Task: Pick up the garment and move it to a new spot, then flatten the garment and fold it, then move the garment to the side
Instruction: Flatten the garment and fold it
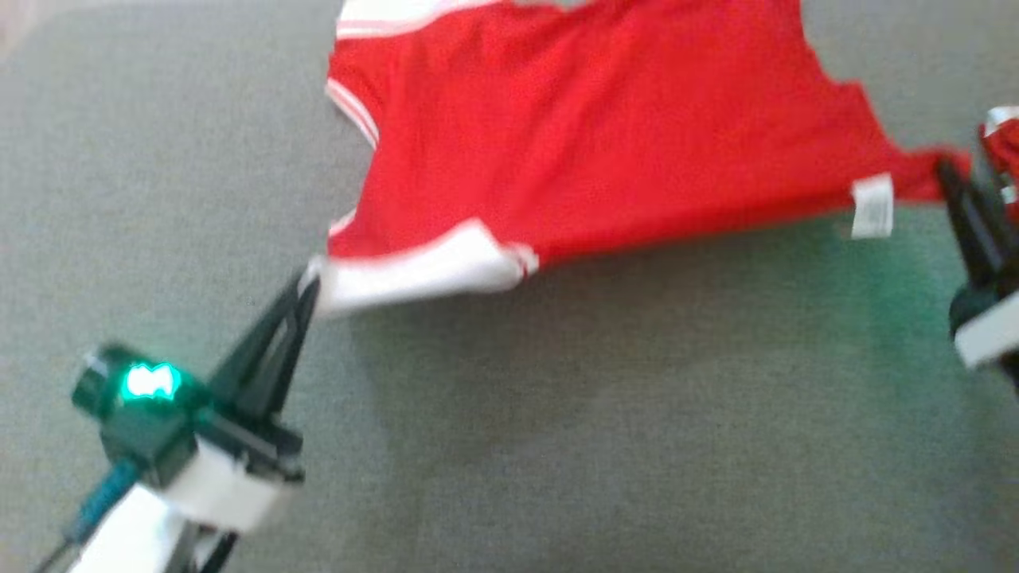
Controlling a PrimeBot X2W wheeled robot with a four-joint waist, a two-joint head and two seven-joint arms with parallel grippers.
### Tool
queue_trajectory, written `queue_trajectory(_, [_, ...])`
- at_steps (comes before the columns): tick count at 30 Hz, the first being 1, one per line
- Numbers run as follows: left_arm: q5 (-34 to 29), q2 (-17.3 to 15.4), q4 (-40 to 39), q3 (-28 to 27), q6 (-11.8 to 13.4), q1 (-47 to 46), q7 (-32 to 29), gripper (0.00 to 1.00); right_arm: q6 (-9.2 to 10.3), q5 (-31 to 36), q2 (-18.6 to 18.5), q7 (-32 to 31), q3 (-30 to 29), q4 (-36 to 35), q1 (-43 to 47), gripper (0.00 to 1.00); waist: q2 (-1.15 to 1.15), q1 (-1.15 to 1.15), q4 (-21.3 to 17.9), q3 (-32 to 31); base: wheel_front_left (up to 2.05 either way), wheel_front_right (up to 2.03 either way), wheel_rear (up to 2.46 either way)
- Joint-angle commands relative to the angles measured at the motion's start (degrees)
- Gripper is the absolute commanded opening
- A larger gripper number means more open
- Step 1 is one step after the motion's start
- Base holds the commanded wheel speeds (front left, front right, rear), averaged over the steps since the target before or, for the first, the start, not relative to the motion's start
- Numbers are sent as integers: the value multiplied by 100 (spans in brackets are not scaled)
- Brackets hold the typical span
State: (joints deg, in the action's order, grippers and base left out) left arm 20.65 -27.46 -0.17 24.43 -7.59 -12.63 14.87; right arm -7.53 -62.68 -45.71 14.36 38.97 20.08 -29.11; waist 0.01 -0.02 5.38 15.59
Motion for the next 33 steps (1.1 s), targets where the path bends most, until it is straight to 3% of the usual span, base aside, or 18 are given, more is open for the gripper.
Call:
queue_trajectory(1, [-29, -259, -139, -218, 11, 192, 12, 0, 4, -4, -219, 62, -190, -240, 493, 0, -1, 2, -87, -279, 0, 0, 0])
queue_trajectory(9, [196, -385, 75, 162, 11, 1381, 13, 0, 4, 312, -143, 63, -885, -877, 2229, 0, -1, 2, -150, -591, 0, 0, 0])
queue_trajectory(15, [321, -338, -15, 99, 10, 1370, 13, 0, 4, 438, -47, 63, -1389, -1227, 2894, 0, -1, 2, -95, -602, 0, 0, 0])
queue_trajectory(23, [226, -62, 150, 151, 10, 379, 13, 0, 4, 520, 242, -99, -1708, -1186, 2606, 0, -1, 2, 10, -305, 0, 0, 0])
queue_trajectory(33, [56, 75, 766, 518, 10, -1283, 13, 0, 4, 810, 535, -285, -1647, -557, 1573, 0, -1, 2, 71, 250, 0, 0, 0])
